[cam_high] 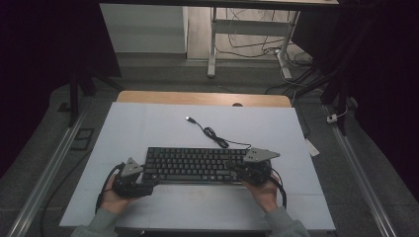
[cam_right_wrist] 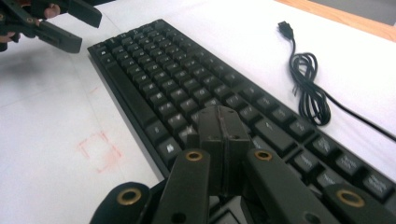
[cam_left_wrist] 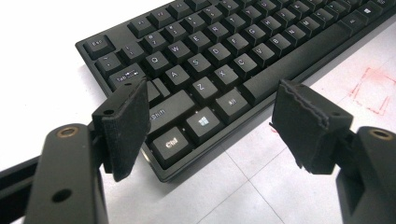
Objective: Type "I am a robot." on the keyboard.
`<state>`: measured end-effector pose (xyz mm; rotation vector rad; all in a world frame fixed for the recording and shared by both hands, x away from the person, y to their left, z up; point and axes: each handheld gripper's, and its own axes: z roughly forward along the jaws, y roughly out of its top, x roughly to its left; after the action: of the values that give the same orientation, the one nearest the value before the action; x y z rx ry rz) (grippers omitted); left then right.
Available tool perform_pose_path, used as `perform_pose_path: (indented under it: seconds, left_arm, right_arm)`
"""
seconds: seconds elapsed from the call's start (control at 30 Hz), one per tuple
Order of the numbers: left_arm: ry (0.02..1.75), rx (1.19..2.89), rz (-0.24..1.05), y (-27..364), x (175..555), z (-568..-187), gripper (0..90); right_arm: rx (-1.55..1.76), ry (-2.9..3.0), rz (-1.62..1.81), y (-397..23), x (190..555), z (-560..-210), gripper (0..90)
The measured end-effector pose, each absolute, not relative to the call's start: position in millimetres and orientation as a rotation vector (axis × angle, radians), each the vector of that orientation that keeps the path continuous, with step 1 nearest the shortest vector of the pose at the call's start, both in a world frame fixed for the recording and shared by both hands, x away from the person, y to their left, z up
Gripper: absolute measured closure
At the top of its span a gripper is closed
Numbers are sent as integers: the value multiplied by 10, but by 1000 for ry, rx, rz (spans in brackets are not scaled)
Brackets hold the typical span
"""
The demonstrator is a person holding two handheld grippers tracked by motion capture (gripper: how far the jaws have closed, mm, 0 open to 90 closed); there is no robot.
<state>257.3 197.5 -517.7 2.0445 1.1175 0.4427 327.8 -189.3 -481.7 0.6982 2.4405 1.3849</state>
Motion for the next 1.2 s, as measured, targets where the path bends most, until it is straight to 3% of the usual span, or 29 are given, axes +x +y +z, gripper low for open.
perform_pose_path:
  seconds: [0.87, 1.2]
  left_arm:
    - [1112, 2030, 450, 1982, 2573, -5169, 299]
    - [1149, 1993, 459, 2043, 2578, -5179, 385]
  right_arm:
    - [634, 2507, 1405, -1216, 3588, -4790, 894]
    - [630, 2529, 1392, -1080, 3667, -4831, 894]
